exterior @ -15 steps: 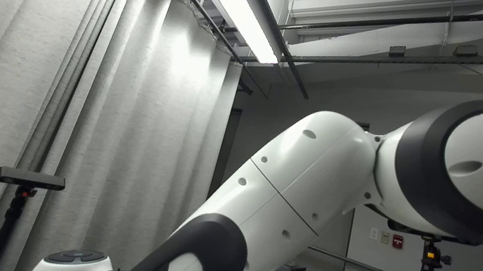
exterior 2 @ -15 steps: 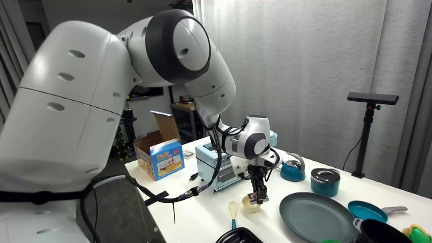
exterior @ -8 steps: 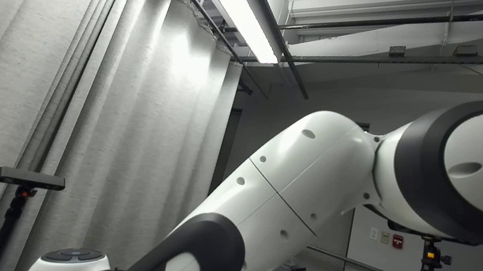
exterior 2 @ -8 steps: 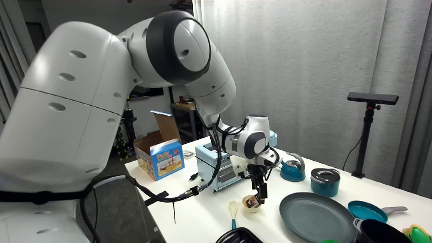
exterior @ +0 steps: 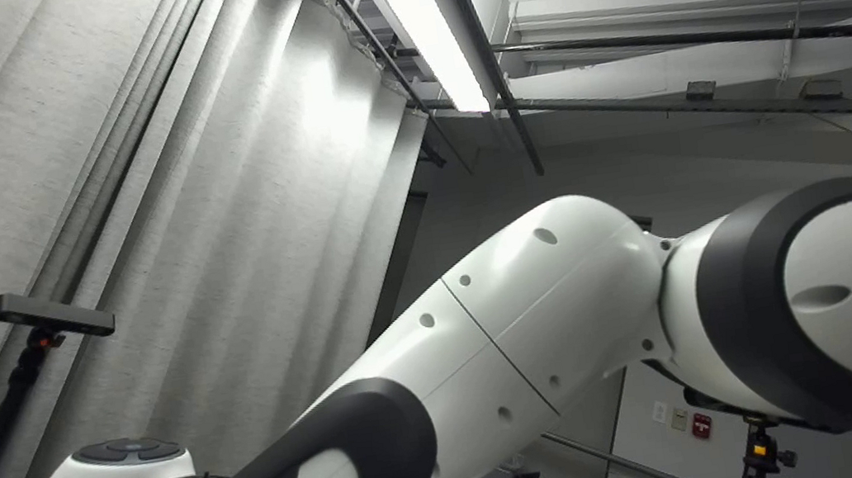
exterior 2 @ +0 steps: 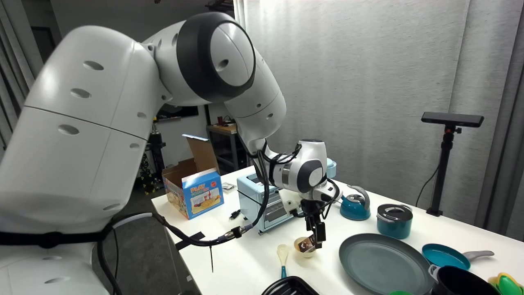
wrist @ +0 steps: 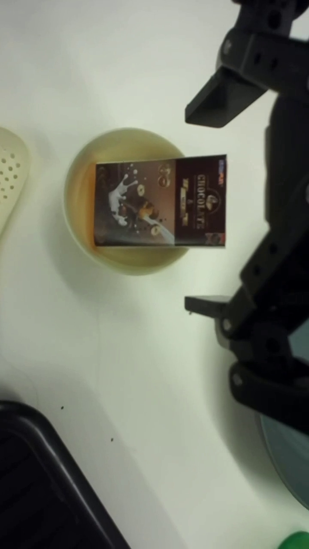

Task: Put the box inside the small bowl

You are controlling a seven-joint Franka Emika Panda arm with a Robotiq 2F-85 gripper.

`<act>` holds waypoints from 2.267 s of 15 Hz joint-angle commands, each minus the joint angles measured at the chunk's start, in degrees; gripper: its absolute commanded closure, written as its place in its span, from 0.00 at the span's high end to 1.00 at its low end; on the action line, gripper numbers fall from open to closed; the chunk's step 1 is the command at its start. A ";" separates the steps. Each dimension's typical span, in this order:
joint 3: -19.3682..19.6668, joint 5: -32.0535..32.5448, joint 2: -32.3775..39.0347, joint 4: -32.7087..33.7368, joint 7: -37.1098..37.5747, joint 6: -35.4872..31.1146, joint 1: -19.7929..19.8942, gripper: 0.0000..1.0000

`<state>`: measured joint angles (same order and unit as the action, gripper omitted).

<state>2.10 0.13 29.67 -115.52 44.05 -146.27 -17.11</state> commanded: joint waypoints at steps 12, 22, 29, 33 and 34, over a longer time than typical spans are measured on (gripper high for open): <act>0.63 6.50 -12.66 -11.69 -1.71 -0.27 0.50 1.00; 0.48 11.00 -24.96 -24.69 -0.95 -1.43 3.87 1.00; -0.40 12.33 -32.53 -31.87 -1.99 -1.82 9.54 1.00; -1.35 11.71 -35.55 -33.94 -2.80 -1.86 12.01 1.00; -1.59 11.31 -36.22 -34.30 -2.93 -1.64 12.51 1.00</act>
<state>2.09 11.15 -2.36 -146.45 41.99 -146.40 -7.20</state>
